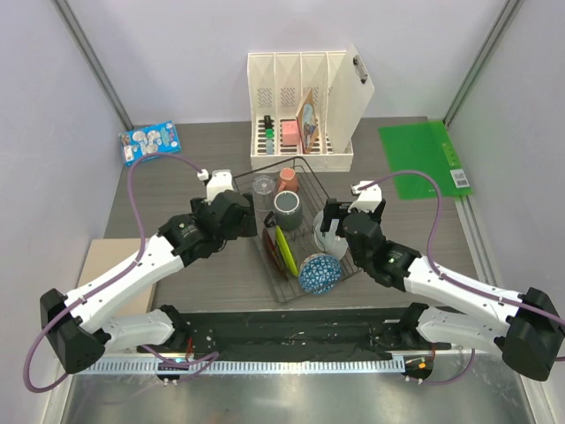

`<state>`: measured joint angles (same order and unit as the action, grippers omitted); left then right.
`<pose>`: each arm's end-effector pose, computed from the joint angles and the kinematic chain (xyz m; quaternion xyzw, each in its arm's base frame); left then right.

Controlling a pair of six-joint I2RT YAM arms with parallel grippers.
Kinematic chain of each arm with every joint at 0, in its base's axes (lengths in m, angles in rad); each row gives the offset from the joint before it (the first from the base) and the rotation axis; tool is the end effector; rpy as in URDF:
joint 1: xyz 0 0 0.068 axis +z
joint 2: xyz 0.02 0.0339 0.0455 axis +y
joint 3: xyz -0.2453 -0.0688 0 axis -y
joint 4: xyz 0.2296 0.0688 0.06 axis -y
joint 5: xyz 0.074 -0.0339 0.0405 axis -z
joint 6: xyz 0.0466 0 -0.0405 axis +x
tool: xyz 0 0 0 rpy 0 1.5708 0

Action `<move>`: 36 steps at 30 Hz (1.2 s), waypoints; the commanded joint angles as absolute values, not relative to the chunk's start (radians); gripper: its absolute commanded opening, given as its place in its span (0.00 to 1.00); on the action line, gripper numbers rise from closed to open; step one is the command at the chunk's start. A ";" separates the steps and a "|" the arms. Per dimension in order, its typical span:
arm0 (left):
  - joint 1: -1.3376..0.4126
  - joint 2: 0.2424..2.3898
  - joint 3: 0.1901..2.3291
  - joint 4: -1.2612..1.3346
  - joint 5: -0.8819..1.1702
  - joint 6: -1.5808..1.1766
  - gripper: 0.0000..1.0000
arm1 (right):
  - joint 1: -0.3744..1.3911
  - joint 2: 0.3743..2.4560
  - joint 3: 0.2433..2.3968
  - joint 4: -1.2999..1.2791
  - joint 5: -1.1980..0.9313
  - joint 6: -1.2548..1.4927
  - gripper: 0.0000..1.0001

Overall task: Unload the mixed dishes from the dish rack
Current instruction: Pick up the cup from the dish rack.

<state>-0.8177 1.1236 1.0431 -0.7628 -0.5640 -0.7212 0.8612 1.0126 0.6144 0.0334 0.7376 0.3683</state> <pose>0.1707 -0.1457 0.2913 -0.0556 0.9014 -0.0509 0.4264 0.1712 0.1513 0.2491 0.0108 0.7949 0.0625 0.6034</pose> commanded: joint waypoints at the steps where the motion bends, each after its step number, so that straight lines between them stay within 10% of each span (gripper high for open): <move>1: -0.815 1.101 1.060 -0.761 -0.603 -0.750 1.00 | 0.861 0.988 0.640 0.077 0.746 0.377 0.99; 17: -0.769 1.232 1.210 -0.906 -0.785 -0.804 1.00 | 0.862 1.012 0.696 0.016 0.696 0.385 0.99; 36: -0.626 1.583 1.486 -0.770 -0.532 -0.703 0.95 | 0.862 0.945 0.693 -0.048 0.652 0.385 1.00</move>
<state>-0.6239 1.5360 1.4227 -0.8482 -0.5636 -0.7570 0.8608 0.9630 0.6842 -0.0475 0.6651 0.4019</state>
